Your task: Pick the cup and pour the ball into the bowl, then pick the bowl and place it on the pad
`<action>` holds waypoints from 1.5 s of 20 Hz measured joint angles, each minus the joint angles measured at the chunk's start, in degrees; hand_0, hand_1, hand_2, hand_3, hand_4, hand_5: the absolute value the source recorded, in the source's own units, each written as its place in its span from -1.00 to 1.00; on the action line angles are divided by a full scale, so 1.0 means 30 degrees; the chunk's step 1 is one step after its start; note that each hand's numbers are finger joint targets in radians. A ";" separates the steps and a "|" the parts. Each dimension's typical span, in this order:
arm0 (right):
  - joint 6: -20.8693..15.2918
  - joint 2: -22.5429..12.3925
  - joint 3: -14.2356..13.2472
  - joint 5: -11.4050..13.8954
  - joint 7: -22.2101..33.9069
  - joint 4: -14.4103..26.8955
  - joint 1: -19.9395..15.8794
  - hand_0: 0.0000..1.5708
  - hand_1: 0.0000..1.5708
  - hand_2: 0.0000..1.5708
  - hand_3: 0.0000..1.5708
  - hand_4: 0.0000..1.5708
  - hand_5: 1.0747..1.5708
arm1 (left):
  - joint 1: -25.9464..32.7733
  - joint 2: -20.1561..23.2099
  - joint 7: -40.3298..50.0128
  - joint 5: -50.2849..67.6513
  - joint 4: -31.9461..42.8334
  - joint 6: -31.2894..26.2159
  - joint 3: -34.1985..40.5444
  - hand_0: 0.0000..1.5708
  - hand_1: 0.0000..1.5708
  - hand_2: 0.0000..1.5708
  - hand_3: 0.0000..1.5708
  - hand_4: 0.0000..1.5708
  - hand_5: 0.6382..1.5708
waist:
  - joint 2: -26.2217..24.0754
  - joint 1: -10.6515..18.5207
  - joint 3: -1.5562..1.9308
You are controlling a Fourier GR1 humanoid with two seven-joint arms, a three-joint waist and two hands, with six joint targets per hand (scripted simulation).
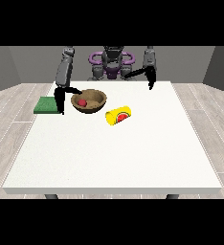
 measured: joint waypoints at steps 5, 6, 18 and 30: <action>-0.1016 0.0215 -0.0210 0.0045 0.0257 -0.0324 0.0081 -1.00 -1.00 -1.00 -1.00 -0.70 0.85 | -0.0161 -0.0163 0.0313 -0.0086 -0.0150 -0.0089 -0.0327 -1.00 -1.00 -1.00 -1.00 -1.00 0.98 | 0.0013 0.0245 -0.0112; -0.1150 0.0380 -0.0239 -0.0071 0.0663 -0.0309 -0.0126 -1.00 -1.00 -1.00 -1.00 -0.63 0.87 | -0.0133 -0.0078 0.0309 -0.0032 -0.0029 -0.0211 -0.0277 -1.00 -1.00 -1.00 -1.00 -1.00 0.98 | -0.0060 0.0326 -0.0016; -0.3700 0.2312 0.0402 0.0003 0.2525 0.0807 -0.1190 1.00 1.00 1.00 1.00 0.22 0.94 | 0.1263 0.0850 -0.0119 0.0897 0.0194 -0.1381 0.0562 -1.00 -1.00 -1.00 -1.00 -1.00 0.99 | -0.1395 0.0582 0.0454; -0.6835 0.1186 0.1632 0.1859 0.5986 0.1548 -0.1914 1.00 1.00 1.00 1.00 0.31 0.93 | 0.1258 0.1367 0.0276 0.1588 0.0362 -0.1859 0.1412 -1.00 -1.00 -1.00 -1.00 -1.00 1.00 | -0.2150 0.0347 0.0534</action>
